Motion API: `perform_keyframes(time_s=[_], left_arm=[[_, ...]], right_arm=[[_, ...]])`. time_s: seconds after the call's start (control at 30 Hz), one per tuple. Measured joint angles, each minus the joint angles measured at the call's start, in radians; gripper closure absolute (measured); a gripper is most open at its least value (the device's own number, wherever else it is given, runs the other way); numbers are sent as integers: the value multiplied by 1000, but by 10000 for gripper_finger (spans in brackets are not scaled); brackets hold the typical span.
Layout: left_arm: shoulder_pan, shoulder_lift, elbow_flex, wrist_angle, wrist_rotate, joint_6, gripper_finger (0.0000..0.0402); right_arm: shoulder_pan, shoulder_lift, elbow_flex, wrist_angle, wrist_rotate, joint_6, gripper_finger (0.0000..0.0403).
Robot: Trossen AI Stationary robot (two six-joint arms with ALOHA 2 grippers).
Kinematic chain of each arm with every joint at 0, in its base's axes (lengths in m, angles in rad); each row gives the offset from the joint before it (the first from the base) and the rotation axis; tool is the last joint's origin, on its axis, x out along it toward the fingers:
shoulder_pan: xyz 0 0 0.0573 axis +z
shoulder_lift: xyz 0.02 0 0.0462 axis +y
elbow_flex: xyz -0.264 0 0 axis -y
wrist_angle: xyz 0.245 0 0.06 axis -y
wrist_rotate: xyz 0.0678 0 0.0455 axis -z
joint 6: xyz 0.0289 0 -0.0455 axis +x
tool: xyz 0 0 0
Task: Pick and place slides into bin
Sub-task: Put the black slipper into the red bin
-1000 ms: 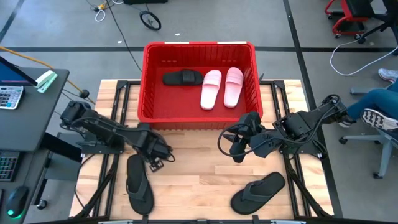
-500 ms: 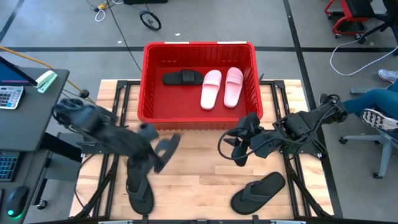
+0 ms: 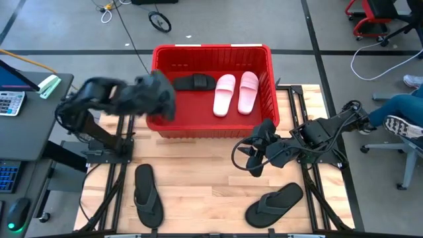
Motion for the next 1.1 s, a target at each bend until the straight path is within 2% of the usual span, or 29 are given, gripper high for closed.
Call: perform_keyframes(time_s=[0.07, 0.23, 0.33, 0.47, 0.63, 0.77, 0.93, 1.1], left_arm=[[76, 20, -25, 38, 21, 28, 382], [228, 100, -100, 132, 171, 126, 386], [280, 154, -147, 141, 178, 120, 386], [325, 235, -207, 147, 186, 43, 386], [363, 322, -243, 170, 246, -27, 386], [389, 394, -254, 234, 272, -28, 386], [439, 484, -252, 366, 354, 5, 384], [492, 566, -252, 454, 373, 57, 386]], right_arm=[[0, 0, 0, 0, 0, 0, 271], [0, 0, 0, -8, -4, 3, 271], [0, 0, 0, -10, -5, 3, 271], [0, 0, 0, -10, -9, 11, 271], [0, 0, 0, -12, -27, 37, 271], [13, 0, 0, -15, -47, 38, 271], [56, 0, 0, -15, -49, 55, 271], [106, 0, 0, -17, -49, 56, 271]])
